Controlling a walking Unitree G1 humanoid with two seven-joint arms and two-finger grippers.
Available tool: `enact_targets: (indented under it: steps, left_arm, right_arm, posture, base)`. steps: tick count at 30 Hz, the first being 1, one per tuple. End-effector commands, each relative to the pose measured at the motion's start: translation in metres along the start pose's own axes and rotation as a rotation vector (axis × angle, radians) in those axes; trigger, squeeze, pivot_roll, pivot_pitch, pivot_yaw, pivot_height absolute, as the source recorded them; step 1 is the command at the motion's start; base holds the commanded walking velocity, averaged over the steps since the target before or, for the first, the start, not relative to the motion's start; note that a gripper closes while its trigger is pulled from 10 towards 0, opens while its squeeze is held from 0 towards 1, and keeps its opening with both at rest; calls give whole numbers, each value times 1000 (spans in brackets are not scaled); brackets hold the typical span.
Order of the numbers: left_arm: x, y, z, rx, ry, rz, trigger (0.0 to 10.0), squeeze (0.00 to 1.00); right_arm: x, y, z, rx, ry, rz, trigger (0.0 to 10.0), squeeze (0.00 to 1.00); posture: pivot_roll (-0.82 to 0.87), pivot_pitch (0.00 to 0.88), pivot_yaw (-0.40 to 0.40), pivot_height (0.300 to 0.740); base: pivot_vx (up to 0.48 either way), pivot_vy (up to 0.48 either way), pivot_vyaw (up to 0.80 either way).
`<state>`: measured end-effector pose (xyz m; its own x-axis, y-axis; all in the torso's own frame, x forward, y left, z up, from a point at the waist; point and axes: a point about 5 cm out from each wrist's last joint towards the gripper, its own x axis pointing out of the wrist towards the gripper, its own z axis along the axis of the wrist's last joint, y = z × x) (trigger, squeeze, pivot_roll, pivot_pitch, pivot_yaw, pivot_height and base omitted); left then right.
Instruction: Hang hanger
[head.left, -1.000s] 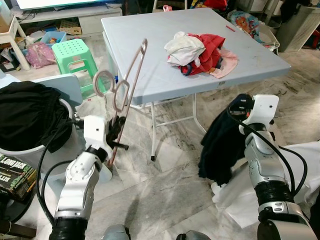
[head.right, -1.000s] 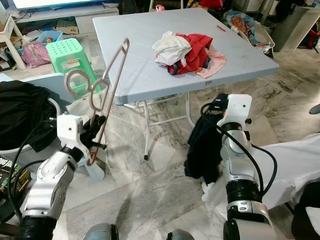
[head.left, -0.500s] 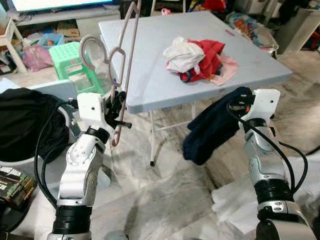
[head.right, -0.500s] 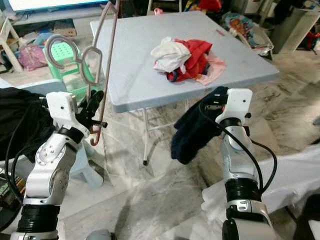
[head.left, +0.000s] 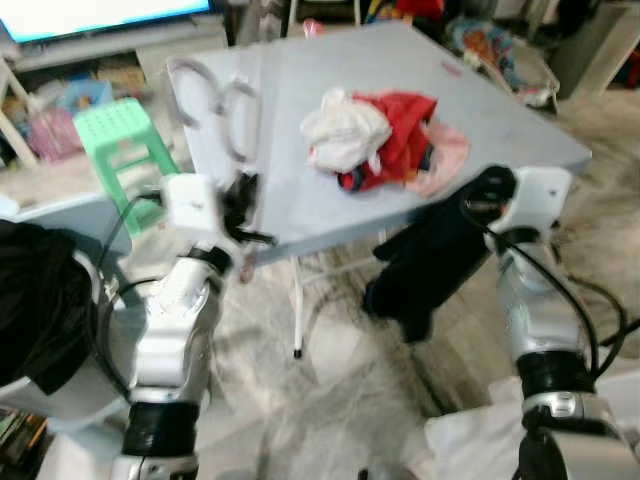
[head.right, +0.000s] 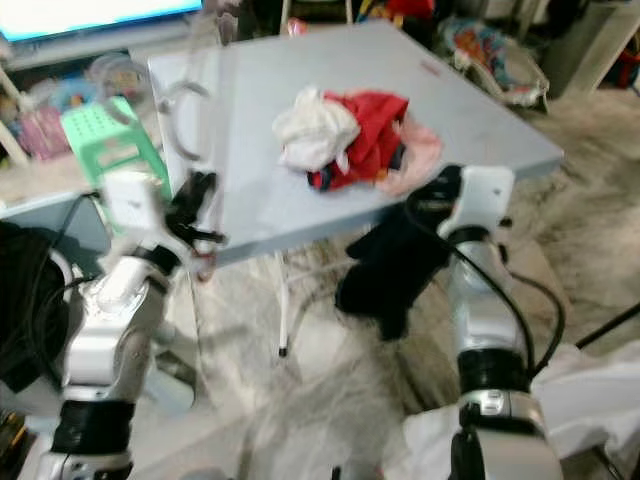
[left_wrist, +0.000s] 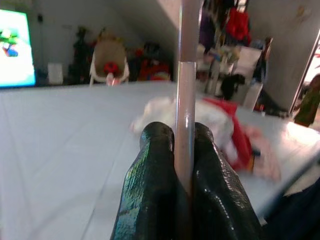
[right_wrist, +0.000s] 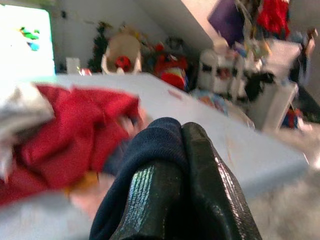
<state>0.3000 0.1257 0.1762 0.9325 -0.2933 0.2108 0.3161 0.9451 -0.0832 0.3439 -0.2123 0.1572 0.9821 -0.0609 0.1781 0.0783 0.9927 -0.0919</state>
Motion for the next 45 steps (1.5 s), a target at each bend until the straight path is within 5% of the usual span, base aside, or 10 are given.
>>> enact_targets:
  steps: [1, 10, 20, 31, 35, 40, 41, 42, 43, 45]
  left_arm:
    - [-3, 11, 8, 22, -22, 40, 10000, 0]
    - [-1, 13, 10, 26, -34, 70, 10000, 0]
    - [6, 10, 7, 40, -40, 117, 10000, 0]
    - [0, 10, 2, 75, -38, 268, 10000, 0]
    - [-1, 11, 2, 77, -44, 290, 10000, 0]
    - [-1, 10, 2, 79, -43, 290, 10000, 0]
    - [-1, 10, 2, 81, -42, 290, 10000, 0]
    - [-1, 10, 2, 81, -42, 290, 10000, 0]
    - [-1, 10, 2, 82, -41, 289, 10000, 0]
    - [-1, 10, 2, 83, -39, 288, 10000, 0]
  right_arm:
    - [9, 15, 26, 4, -113, 63, 10000, 0]
    - [19, 18, 46, -64, -194, 157, 10000, 0]
    - [79, 44, 157, -65, -418, 345, 10000, 0]
    - [90, 83, 282, 452, -638, 512, 10000, 0]
    - [93, 98, 237, 387, -518, 555, 10000, 0]
    - [92, 95, 116, 145, -101, 439, 10000, 0]
    - [87, 86, 86, 80, 10, 391, 10000, 267]
    - [87, 86, 86, 80, 10, 391, 10000, 267]
    - [83, 76, 64, 58, 98, 347, 10000, 1000]
    - [78, 67, 47, 48, 171, 303, 10000, 1000]
  posture:
    - [29, 0, -13, 740]
    - [36, 0, -20, 740]
    - [33, 0, -51, 740]
    - [59, 0, -118, 740]
    - [54, 0, -120, 740]
    - [49, 0, -114, 740]
    - [48, 0, -110, 740]
    - [48, 0, -110, 740]
    - [45, 0, -105, 740]
    - [45, 0, -103, 740]
  base:
    - [480, 0, 0]
    - [480, 0, 0]
    - [0, 0, 0]
    - [0, 0, 0]
    - [0, 0, 0]
    - [0, 0, 0]
    - [0, 0, 0]
    - [0, 0, 0]
    - [0, 0, 0]
    - [0, 0, 0]
